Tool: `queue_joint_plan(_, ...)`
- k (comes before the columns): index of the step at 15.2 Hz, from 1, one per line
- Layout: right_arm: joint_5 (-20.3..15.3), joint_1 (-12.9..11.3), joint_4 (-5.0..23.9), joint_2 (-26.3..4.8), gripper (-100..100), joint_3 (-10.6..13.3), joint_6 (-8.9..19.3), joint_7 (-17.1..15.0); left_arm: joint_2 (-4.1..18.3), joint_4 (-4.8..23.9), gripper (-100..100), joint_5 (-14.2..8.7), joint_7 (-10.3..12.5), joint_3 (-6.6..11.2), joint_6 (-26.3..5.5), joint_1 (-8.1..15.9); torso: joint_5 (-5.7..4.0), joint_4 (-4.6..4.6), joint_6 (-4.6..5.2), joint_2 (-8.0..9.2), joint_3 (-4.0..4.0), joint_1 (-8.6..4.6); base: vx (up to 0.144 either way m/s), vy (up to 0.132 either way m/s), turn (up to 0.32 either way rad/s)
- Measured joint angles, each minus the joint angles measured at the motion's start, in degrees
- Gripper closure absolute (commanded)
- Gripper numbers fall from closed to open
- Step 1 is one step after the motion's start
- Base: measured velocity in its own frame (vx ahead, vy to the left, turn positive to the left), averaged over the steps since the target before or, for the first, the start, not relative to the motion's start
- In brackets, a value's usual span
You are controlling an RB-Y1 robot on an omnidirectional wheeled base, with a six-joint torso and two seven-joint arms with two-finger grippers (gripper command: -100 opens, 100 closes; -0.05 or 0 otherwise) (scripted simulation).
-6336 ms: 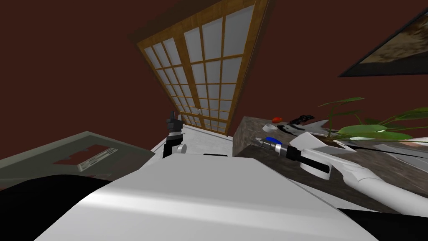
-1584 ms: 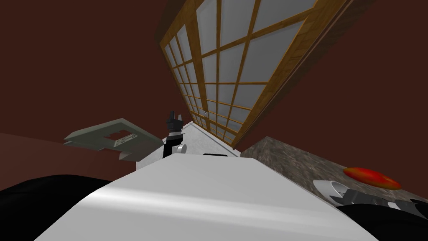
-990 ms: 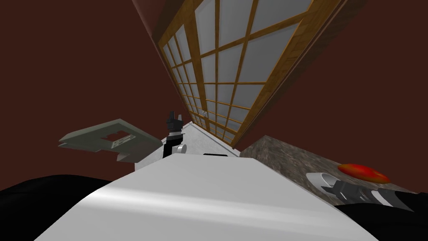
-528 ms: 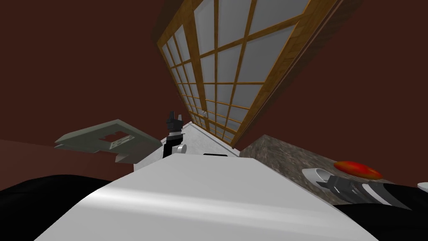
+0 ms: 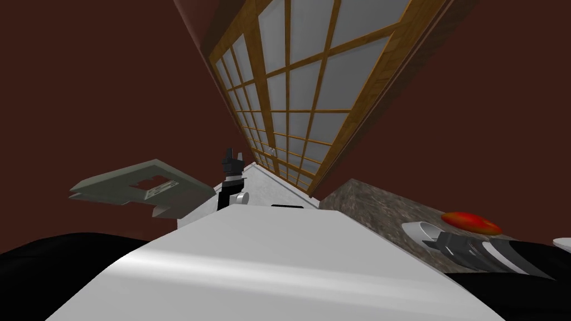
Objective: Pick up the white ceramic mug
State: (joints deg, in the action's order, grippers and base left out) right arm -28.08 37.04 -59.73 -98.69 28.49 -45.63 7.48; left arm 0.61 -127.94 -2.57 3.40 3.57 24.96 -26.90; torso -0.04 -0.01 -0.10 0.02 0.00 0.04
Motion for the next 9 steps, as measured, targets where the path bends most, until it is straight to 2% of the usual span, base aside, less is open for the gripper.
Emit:
queue_joint_plan(3, 3.1, -1.7, -0.6, -1.8, 100, 3.7, 0.6, 1.1, 0.0, 0.0, 0, 0.0, 0.0, 0.00, 0.0, 0.0, 0.03, 0.00, 0.03, 0.01, 0.00, 0.03, -0.010, -0.001, -0.027)
queue_joint_plan(5, 4.6, -4.0, -0.5, -2.8, 100, 6.4, 0.8, 1.5, 0.0, 0.0, 0, 0.0, 0.0, 0.00, 0.0, 0.0, 0.07, 0.02, 0.02, 0.00, 0.01, 0.04, -0.009, -0.001, -0.009)
queue_joint_plan(6, 5.7, -3.9, -1.0, -3.4, 100, 7.6, 1.1, 1.8, 0.0, 0.0, 0, 0.0, 0.0, 0.00, 0.0, 0.0, 0.07, 0.02, 0.06, 0.02, 0.02, 0.05, -0.011, 0.000, -0.040)
queue_joint_plan(9, 8.6, -6.1, -1.2, -5.1, 100, 11.4, 1.5, 2.7, 0.0, 0.0, 0, 0.0, 0.0, 0.00, 0.0, 0.0, 0.12, 0.04, 0.09, 0.05, 0.05, 0.09, -0.007, 0.000, -0.009)
